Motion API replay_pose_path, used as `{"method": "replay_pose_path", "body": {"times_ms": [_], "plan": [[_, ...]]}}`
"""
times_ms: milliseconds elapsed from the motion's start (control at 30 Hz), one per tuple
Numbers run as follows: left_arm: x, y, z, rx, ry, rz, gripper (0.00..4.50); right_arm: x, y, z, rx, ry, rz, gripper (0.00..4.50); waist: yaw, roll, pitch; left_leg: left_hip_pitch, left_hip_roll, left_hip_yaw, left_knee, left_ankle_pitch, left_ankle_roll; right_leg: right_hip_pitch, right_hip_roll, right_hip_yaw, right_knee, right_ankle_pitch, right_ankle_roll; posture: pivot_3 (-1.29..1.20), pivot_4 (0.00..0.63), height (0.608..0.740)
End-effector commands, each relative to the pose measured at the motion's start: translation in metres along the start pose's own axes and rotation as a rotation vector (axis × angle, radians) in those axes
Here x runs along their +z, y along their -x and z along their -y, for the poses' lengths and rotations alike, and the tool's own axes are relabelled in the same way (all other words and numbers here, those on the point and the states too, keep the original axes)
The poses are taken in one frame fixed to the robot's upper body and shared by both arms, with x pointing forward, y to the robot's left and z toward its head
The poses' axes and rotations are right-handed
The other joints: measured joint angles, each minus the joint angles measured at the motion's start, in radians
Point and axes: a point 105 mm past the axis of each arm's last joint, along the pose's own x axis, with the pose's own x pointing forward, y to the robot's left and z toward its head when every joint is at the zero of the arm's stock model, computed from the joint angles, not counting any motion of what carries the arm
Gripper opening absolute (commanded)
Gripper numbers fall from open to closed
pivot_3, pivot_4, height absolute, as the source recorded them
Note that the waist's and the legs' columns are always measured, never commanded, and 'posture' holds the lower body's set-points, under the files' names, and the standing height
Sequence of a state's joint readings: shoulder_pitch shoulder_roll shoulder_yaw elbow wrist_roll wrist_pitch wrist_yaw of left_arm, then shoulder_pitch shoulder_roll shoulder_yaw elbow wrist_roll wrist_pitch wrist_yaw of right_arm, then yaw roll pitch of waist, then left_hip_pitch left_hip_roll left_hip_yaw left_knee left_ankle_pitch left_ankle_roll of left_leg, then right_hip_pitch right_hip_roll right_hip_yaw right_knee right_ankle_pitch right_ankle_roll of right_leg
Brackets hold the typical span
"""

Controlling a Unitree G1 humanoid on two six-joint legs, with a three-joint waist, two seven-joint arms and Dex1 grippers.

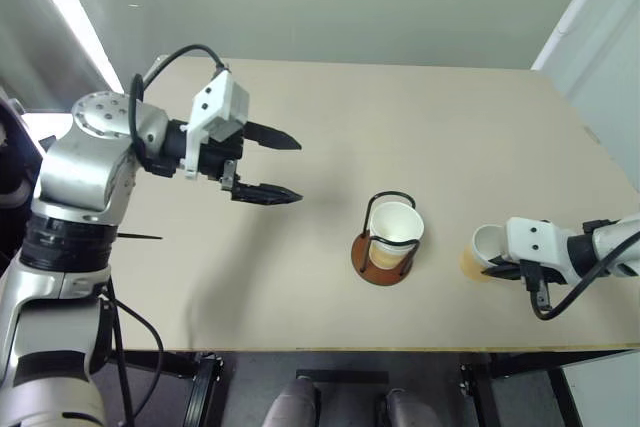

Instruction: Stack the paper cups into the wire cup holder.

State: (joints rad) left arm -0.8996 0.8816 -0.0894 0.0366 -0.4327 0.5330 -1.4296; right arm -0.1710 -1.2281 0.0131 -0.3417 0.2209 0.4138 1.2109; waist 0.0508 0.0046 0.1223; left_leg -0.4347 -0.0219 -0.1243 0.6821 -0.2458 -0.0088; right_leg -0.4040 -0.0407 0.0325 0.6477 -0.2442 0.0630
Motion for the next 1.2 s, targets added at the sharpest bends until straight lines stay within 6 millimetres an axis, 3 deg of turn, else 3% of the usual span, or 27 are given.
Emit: {"method": "replay_pose_path", "body": {"times_ms": [33,333,600,833,1200], "plan": [[0.009,0.011,0.004,0.000,-0.037,-0.004,4.50,0.009,0.013,0.010,-0.041,0.020,0.015,0.03,0.000,0.000,0.000,0.000,0.000,0.000,0.000,0.000,0.000,0.000,0.000,0.000,0.000,0.000,0.000,0.00,0.150,0.740],[0.009,0.024,0.006,-0.013,-0.025,-0.024,4.50,0.080,0.064,0.041,-0.169,0.115,0.210,0.03,-0.008,0.000,0.000,0.000,0.000,0.000,-0.002,0.001,-0.001,-0.002,0.000,0.000,0.000,0.000,0.000,0.00,0.150,0.740],[0.010,0.020,0.007,-0.022,-0.033,-0.016,4.50,0.156,0.089,0.033,-0.103,0.210,0.449,0.03,-0.010,0.000,0.000,-0.001,0.000,-0.001,-0.004,0.001,-0.001,-0.003,0.000,0.000,-0.002,0.000,-0.001,0.00,0.150,0.740],[0.012,0.015,0.005,-0.030,-0.040,-0.010,4.50,0.178,0.085,0.024,-0.034,0.285,0.471,0.03,-0.010,0.001,0.000,-0.001,-0.001,-0.001,-0.004,0.001,-0.001,-0.004,0.000,0.000,-0.002,-0.001,-0.002,0.00,0.150,0.740],[0.012,0.012,0.006,-0.035,-0.039,-0.005,4.50,0.170,0.063,0.014,0.035,0.267,0.444,0.03,-0.010,0.001,0.000,-0.001,0.000,-0.001,-0.005,0.001,-0.001,-0.004,0.000,0.000,-0.002,-0.001,-0.003,0.00,0.150,0.740]]}}
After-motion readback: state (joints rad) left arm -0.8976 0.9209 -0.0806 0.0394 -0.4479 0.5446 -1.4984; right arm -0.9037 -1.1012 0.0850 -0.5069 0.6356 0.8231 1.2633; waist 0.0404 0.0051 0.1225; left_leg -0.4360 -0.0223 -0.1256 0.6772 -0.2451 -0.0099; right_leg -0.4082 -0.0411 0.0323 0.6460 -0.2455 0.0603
